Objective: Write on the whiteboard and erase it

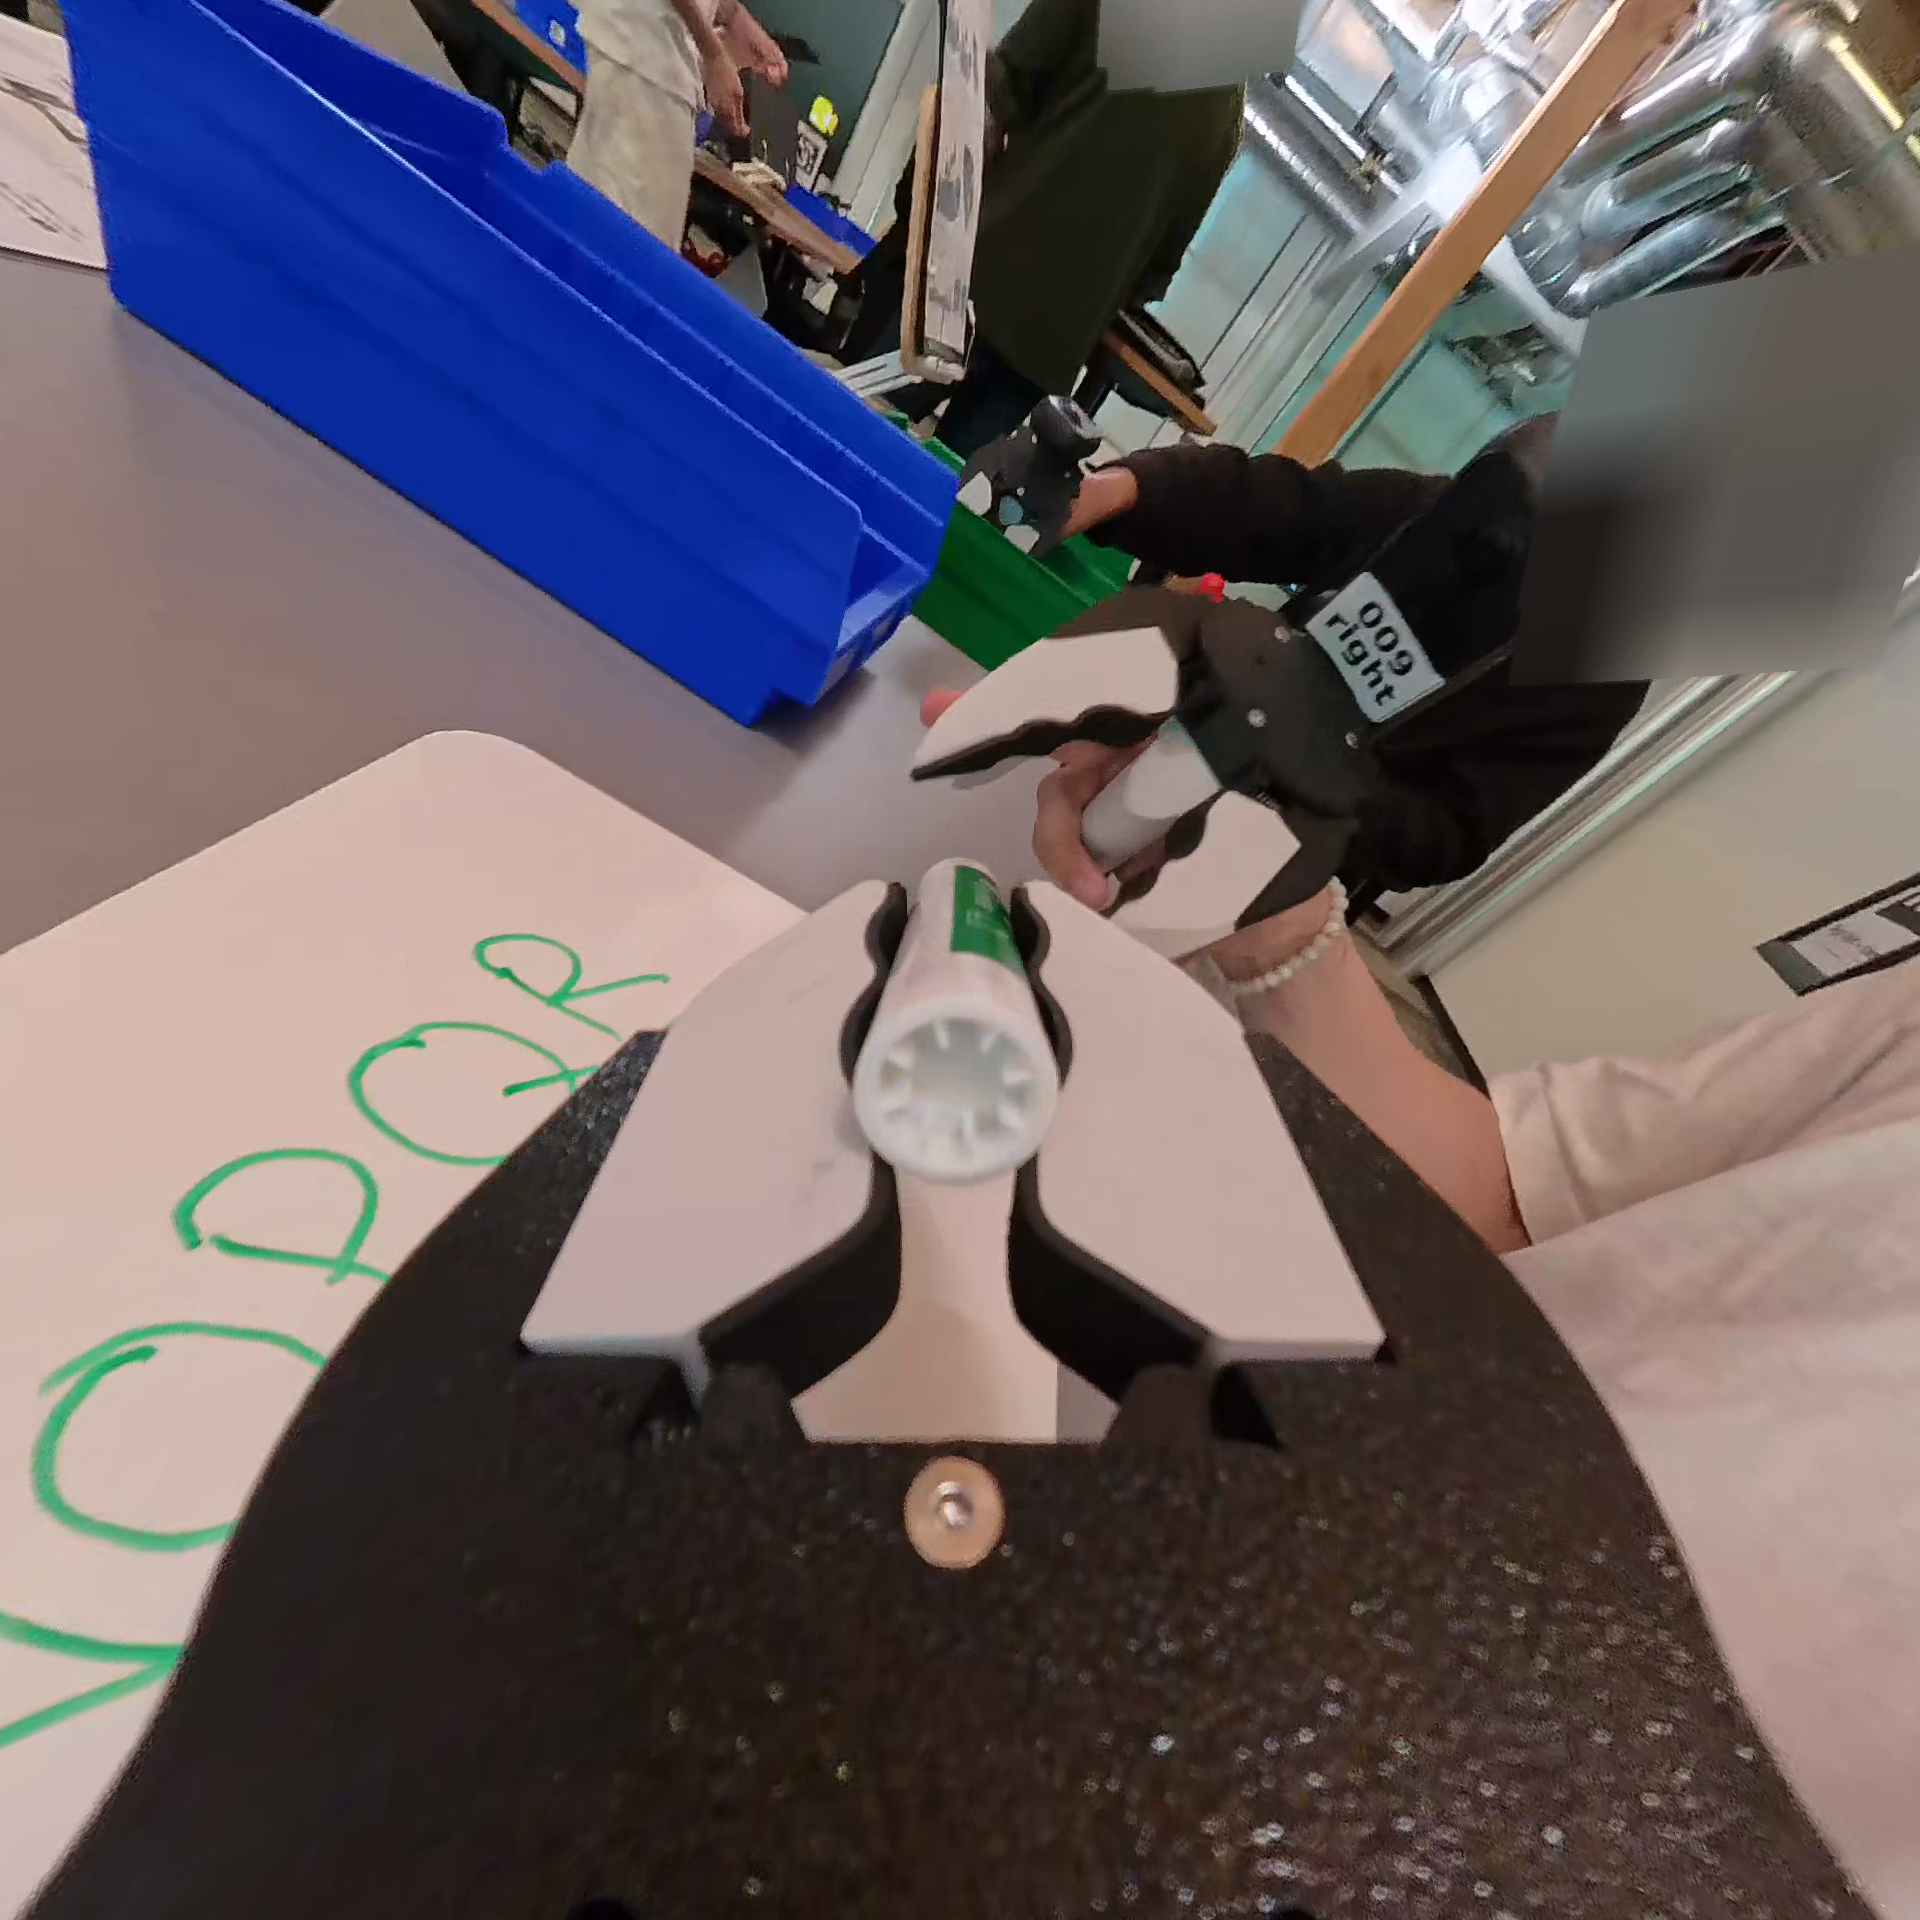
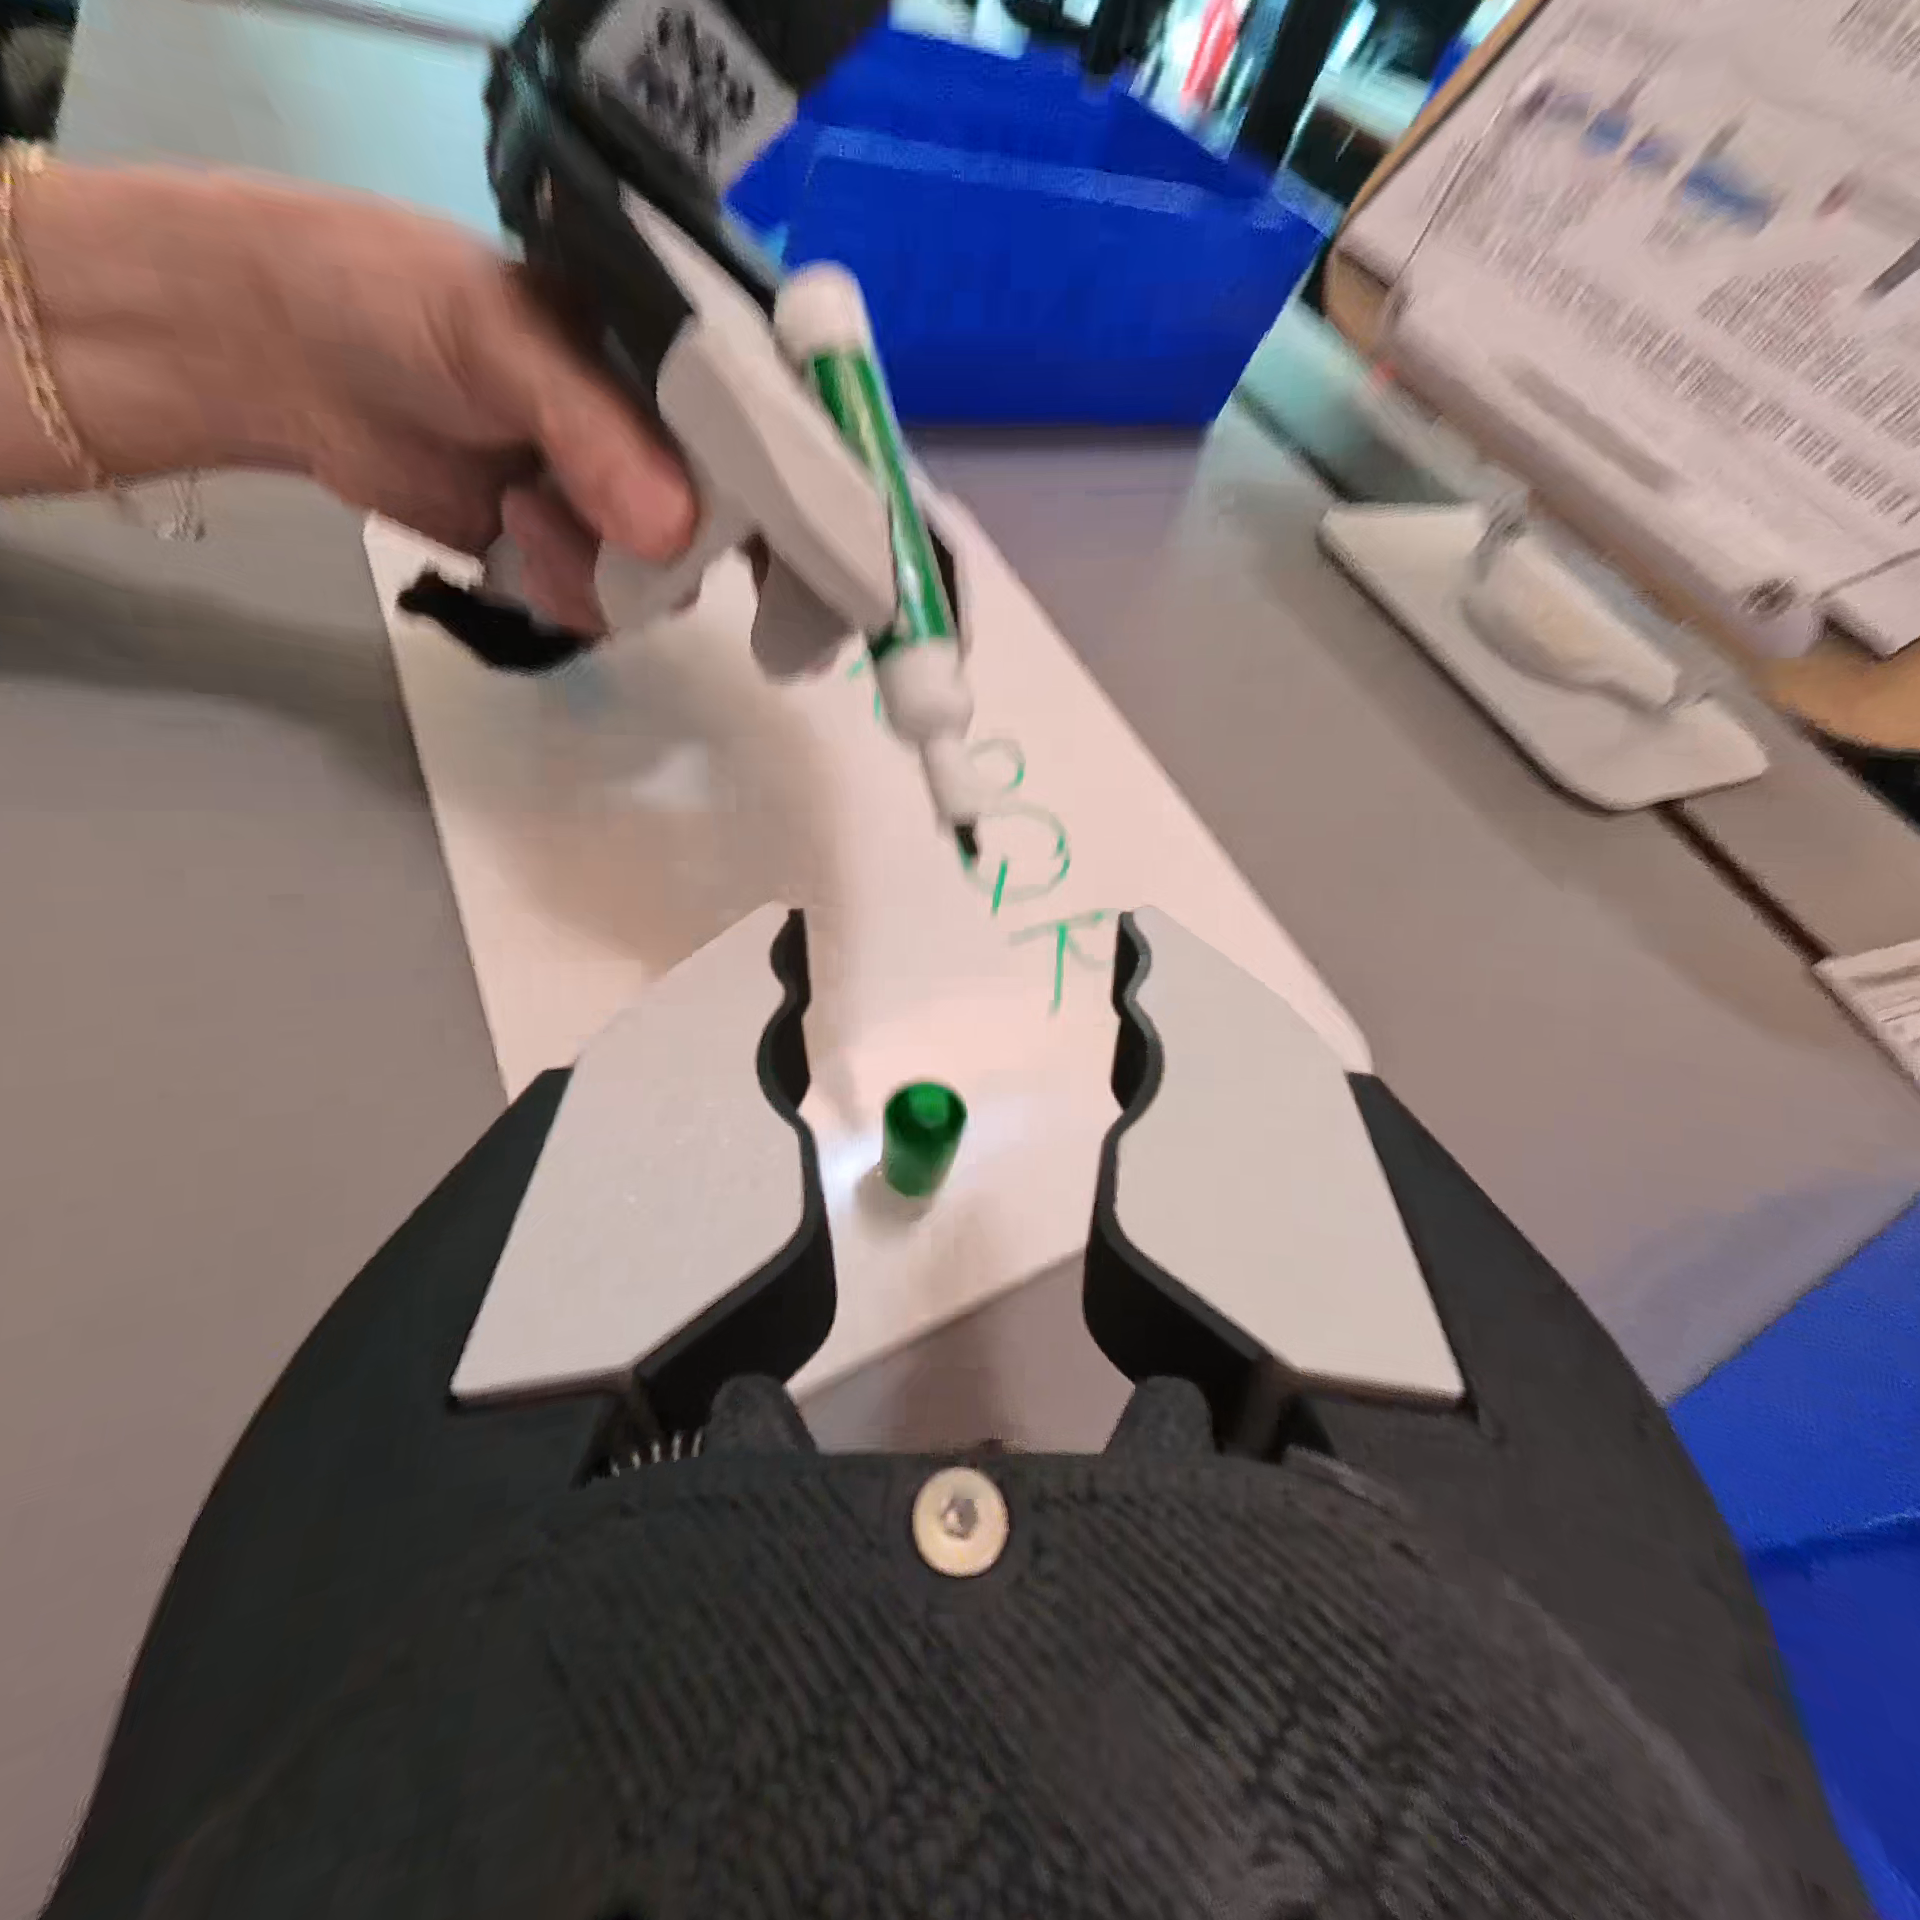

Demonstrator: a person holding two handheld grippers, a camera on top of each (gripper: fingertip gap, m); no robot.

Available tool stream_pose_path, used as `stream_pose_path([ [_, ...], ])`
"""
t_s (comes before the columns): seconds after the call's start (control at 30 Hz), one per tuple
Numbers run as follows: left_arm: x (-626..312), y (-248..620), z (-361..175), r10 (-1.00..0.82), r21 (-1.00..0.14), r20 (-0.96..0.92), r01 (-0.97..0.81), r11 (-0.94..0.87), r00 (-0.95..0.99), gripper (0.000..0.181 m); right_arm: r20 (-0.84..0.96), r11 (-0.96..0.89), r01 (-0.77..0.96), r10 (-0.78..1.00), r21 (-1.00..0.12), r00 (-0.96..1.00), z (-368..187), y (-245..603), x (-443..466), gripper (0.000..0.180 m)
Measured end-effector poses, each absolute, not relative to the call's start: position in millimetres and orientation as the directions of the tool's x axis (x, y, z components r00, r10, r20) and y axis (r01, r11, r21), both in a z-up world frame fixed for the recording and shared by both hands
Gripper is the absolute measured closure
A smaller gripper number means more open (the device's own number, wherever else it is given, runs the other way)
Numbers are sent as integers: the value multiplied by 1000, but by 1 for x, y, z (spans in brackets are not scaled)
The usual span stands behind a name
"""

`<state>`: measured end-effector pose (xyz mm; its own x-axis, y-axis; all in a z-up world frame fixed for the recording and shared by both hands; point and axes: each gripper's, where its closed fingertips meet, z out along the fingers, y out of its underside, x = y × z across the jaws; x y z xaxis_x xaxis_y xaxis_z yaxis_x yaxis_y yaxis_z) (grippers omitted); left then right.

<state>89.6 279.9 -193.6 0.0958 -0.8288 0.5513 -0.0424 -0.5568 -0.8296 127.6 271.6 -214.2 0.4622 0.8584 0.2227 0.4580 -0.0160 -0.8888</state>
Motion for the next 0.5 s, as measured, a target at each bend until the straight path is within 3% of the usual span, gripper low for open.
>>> stream_pose_path([
  [0.1,84,283,-191,-836,-840,539,-8,-543,103,162,85,-145,440,882,-886,464,-230,264,154,99],
  [0.17,78,285,-195,-842,-849,522,-17,-528,135,161,-12,-231,419,886,-878,464,-240,254,172,96],
  [0.23,75,284,-198,-843,-848,521,-31,-529,135,162,-22,-249,441,888,-862,460,-247,249,185,100],
  [0.33,75,285,-202,-834,-838,539,-25,-545,120,161,20,-196,527,927,-827,376,-250,244,183,121],
  [0.5,76,283,-199,-838,-841,537,-15,-541,102,162,46,-205,630,932,-749,358,-263,261,174,125],
])
